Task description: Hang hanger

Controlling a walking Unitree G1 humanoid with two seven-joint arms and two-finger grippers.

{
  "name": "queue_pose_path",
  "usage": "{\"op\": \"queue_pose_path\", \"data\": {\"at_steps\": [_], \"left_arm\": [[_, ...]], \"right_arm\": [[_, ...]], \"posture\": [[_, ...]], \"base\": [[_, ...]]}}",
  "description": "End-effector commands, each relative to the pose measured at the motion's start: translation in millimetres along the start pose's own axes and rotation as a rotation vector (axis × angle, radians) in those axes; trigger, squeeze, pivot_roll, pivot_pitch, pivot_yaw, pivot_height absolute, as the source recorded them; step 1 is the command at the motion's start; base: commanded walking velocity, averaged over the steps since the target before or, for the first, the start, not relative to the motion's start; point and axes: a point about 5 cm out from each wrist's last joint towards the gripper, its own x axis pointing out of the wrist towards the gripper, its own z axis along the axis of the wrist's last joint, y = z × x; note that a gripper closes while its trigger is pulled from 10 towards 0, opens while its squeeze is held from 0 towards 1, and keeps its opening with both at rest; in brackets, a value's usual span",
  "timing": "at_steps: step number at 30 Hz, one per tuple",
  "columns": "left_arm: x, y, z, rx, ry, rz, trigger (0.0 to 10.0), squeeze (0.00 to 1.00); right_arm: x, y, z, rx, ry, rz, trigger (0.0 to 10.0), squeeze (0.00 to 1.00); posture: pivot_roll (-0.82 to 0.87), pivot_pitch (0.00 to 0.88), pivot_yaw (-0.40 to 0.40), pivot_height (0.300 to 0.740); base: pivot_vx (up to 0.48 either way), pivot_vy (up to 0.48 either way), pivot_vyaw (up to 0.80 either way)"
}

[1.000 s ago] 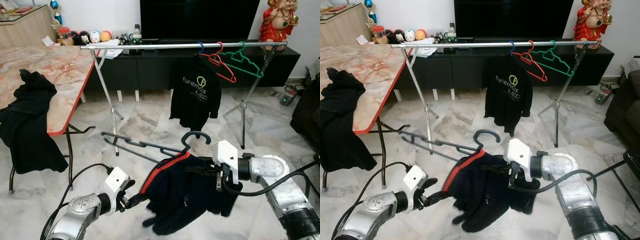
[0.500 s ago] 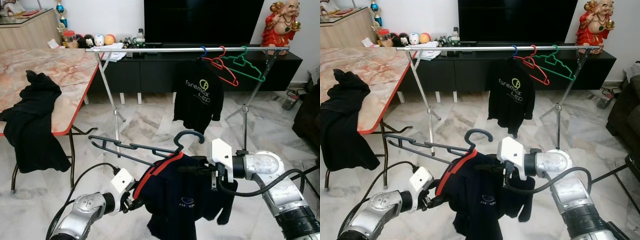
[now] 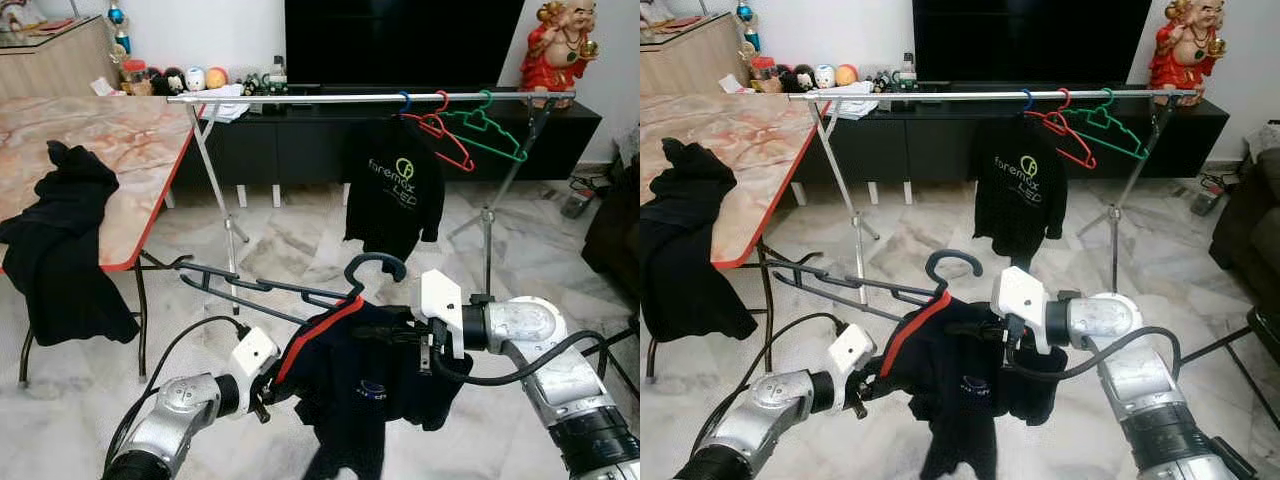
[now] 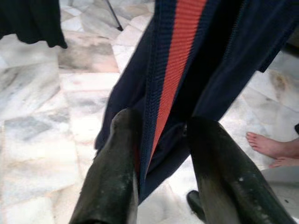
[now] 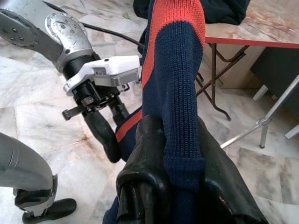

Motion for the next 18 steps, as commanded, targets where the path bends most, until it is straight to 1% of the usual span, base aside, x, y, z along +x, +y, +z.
{"op": "queue_pose_path", "data": {"at_steps": [1,12,18], "left_arm": [[-0.9,3.2,3.1,0.010,-0.009,0.003,0.0,0.00],[-4.0,3.7,0.8,0.013,-0.011,0.022,0.0,0.00],[-4.8,2.7,-4.8,0.020,0.015,0.030,0.0,0.00]], "right_arm": [[-1.0,-7.7,13.9,-0.040,-0.035,-0.019,0.0,0.00],[2.1,-8.1,3.6,-0.004,-0.020,-0.042,0.0,0.00],[4.2,-7.1,0.8,0.006,-0.018,-0.041,0.0,0.00]], "posture": [[-0.03,0.079,0.003,0.740],[-0.02,0.083,0.001,0.740],[-0.01,0.082,0.001,0.740]], "base": [[0.000,0.000,0.00],[0.000,0.000,0.00],[0.000,0.000,0.00]]}}
